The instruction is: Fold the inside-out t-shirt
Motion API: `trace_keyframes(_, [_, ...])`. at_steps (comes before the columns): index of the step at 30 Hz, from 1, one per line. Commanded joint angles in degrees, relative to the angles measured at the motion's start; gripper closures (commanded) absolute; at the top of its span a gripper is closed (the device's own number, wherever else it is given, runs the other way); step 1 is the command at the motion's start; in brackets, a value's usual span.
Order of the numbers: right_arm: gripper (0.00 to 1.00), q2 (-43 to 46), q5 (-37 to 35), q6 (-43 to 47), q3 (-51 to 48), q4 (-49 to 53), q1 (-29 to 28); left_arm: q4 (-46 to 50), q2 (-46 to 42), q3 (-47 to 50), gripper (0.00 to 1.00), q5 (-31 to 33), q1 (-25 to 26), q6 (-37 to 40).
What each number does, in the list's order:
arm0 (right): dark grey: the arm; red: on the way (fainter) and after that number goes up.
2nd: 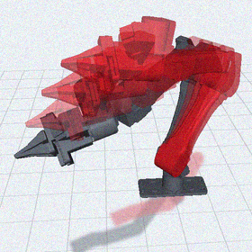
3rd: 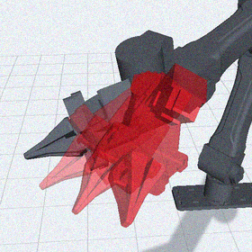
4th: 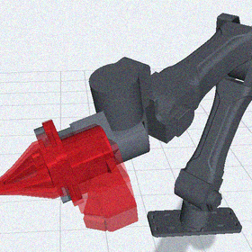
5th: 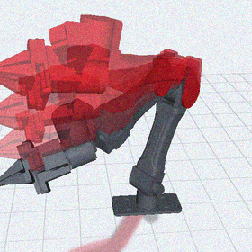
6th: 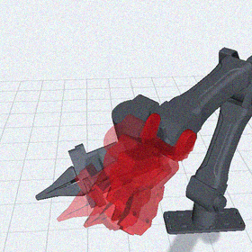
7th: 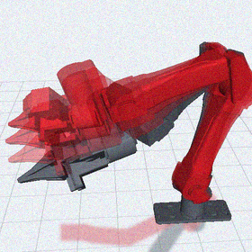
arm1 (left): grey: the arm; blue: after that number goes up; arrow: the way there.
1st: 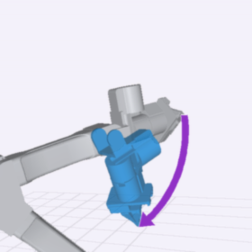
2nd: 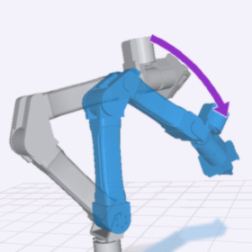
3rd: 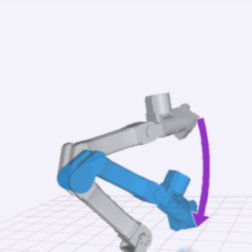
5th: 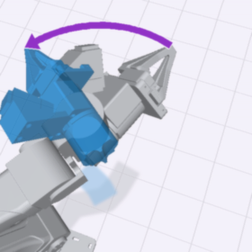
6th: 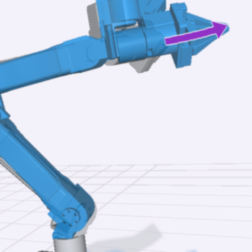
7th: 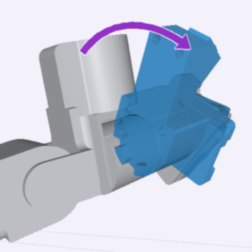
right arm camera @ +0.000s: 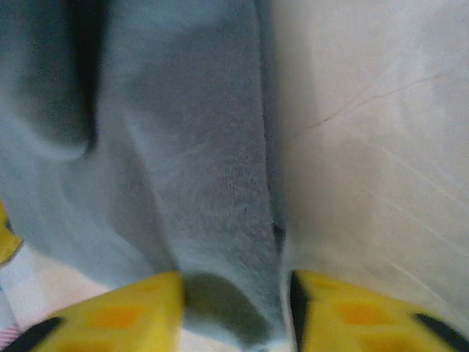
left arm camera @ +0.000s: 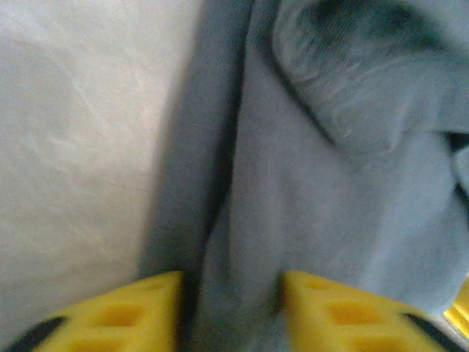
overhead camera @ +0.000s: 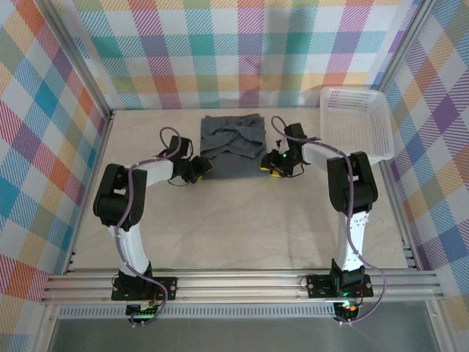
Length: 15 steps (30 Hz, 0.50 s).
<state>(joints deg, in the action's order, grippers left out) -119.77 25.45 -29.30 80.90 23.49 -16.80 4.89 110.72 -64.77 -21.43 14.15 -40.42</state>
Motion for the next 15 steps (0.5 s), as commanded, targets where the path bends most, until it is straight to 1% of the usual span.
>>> trace_keyframes(1, [0.83, -1.45, 3.36, -1.35, 2.73, -2.57, -0.58, -1.43, 0.96, -1.45, 0.84, -0.5, 0.26, -0.06])
trace_keyframes(2, [0.93, -0.68, 2.7, -1.36, 2.15, -2.01, -0.54, -0.99, 0.44, -0.54, 0.93, -0.45, 0.35, -0.01])
trace_keyframes(3, [1.0, 0.54, 1.84, -1.16, 1.04, -1.56, -0.49, -0.77, -0.55, 0.74, 0.98, -0.45, 0.42, 0.0])
trace_keyframes(4, [1.0, 2.36, 0.97, -1.03, -1.32, -1.62, -0.5, -0.95, -1.75, 3.03, 1.0, -0.6, 0.6, -0.1])
trace_keyframes(6, [1.0, 6.43, 0.81, -1.15, -7.76, -2.63, -0.57, -1.79, -5.75, 8.8, 1.0, -1.18, 1.7, -0.72])
trace_keyframes(7, [1.0, 9.4, 1.0, -1.26, -12.74, -3.45, -0.63, -1.89, -8.18, 12.2, 1.0, -1.31, 2.84, -1.13])
trace_keyframes(9, [1.0, 15.76, 0.28, -1.53, -23.23, -5.01, -1.02, -2.39, -13.38, 19.89, 1.0, -1.07, 5.92, -2.76])
trace_keyframes(11, [1.0, 23.02, -0.59, -2.03, -33.28, -5.92, -1.62, -2.97, -19.8, 26.63, 1.0, 0.93, 10.92, -6.34])
trace_keyframes(12, [0.95, 25.57, -0.99, -2.37, -36.57, -5.74, -1.91, -3.38, -21.97, 28.65, 0.96, 1.76, 13.39, -8.32])
trace_keyframes(13, [0.79, 28.22, -1.03, -2.63, -38.7, -4.88, -2.37, -3.38, -23.76, 29.78, 0.85, 2.8, 15.87, -10.01])
trace_keyframes(14, [0.67, 30.34, -0.93, -2.75, -39.47, -3.16, -2.69, -2.44, -25.03, 29.61, 0.71, 3.72, 17.72, -10.83])
trace_keyframes(15, [0.62, 31.9, -1.14, -2.65, -39.07, -1.27, -2.8, -1.09, -25.83, 28.82, 0.62, 4.43, 18.96, -10.98])
